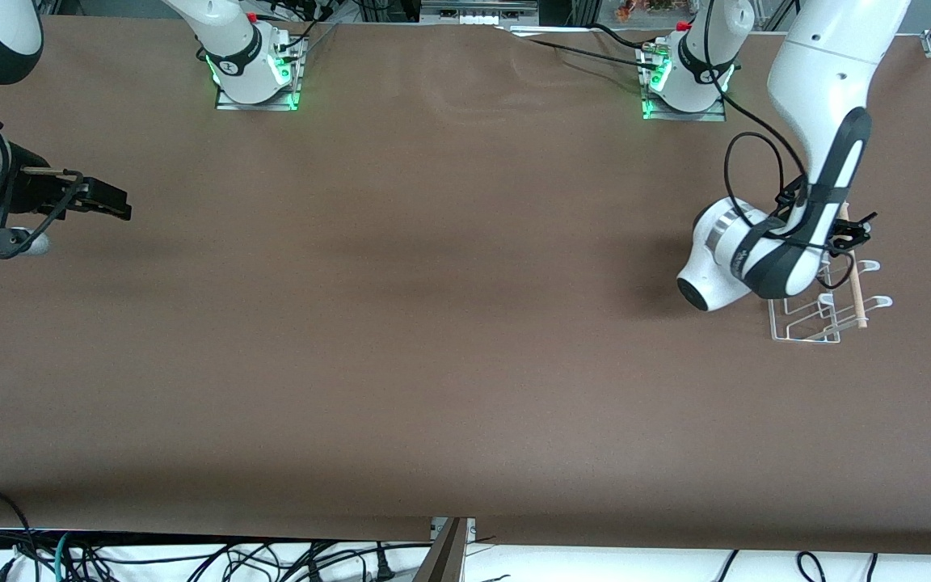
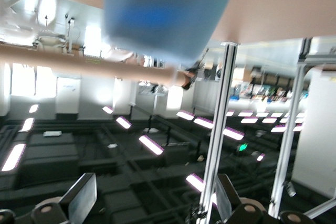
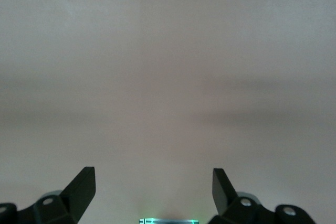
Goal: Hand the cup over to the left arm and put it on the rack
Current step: 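Release the cup and raise the left gripper away from the rack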
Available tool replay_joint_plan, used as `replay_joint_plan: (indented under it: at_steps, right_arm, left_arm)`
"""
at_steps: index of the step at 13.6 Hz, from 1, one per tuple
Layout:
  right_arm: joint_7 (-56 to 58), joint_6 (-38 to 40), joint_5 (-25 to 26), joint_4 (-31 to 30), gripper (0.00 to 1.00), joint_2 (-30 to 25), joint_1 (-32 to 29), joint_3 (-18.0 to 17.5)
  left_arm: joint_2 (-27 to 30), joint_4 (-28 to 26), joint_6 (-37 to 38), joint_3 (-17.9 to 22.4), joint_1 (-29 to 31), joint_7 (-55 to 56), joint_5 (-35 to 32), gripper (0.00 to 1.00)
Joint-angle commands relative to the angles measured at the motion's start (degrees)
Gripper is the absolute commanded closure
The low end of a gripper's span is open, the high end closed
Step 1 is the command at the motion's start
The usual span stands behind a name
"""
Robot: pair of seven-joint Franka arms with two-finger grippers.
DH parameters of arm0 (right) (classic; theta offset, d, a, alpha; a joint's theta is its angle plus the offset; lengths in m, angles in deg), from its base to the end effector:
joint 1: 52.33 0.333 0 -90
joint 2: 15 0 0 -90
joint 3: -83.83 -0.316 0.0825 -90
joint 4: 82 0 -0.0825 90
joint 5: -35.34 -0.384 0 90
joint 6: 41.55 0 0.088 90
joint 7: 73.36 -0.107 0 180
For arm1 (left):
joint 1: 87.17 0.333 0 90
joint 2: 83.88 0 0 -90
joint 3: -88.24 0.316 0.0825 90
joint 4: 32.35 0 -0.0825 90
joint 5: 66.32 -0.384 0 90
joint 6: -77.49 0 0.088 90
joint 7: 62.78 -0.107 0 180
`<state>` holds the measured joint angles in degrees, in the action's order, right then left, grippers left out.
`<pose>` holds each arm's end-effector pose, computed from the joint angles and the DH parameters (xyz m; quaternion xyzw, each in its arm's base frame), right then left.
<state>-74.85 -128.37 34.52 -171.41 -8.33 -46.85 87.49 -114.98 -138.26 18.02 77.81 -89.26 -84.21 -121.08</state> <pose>0.5784 0.0219 0.5590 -0.9967 -0.0026 0.0807 0.0011 0.5241 0.0051 0.2604 -0.6612 0.2864 0.5859 0.3709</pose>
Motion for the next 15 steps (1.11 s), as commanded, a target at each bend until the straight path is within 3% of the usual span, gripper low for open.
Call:
replay_joint_plan:
  at_steps: [1, 5, 7, 11, 13, 14, 15]
  right_arm:
    - [0.79, 1.39, -0.15, 0.99, 0.01, 0.19, 0.93, -0.5]
    - [0.88, 1.56, -0.15, 0.9, 0.01, 0.63, 1.11, -0.5]
    - [0.88, 1.47, -0.15, 0.9, 0.01, 0.63, 1.11, -0.5]
    - [0.88, 1.47, -0.15, 0.9, 0.01, 1.07, 1.11, -0.5]
    - [0.88, 1.47, -0.15, 0.9, 0.01, 1.16, 1.11, -0.5]
    - [0.79, 1.47, -0.15, 0.9, 0.01, 1.16, 1.2, -0.5]
    - [0.79, 1.47, -0.15, 0.9, 0.01, 1.16, 1.2, -0.5]
  left_arm:
    - [4.72, 9.54, -0.12, -0.04, 2.53, -0.55, 9.2, 0.0]
    - [8.68, 24.22, -0.3, -0.04, 2.62, 4.0, 25.19, 0.0]
    - [10.96, 27.93, -1.87, 0.4, 2.71, 8.83, 36.35, 0.0]
    - [17.81, 28.91, -12.14, 0.49, 2.62, 22.02, 50.49, 0.0]
    - [21.06, 28.13, -18.72, 0.75, 2.62, 22.48, 52.83, 0.0]
    - [21.77, 27.6, -22.85, 2.06, 2.88, 22.57, 53.36, 0.0]
    - [22.65, 26.99, -26.8, 6.51, 2.8, 22.39, 55.1, 0.0]
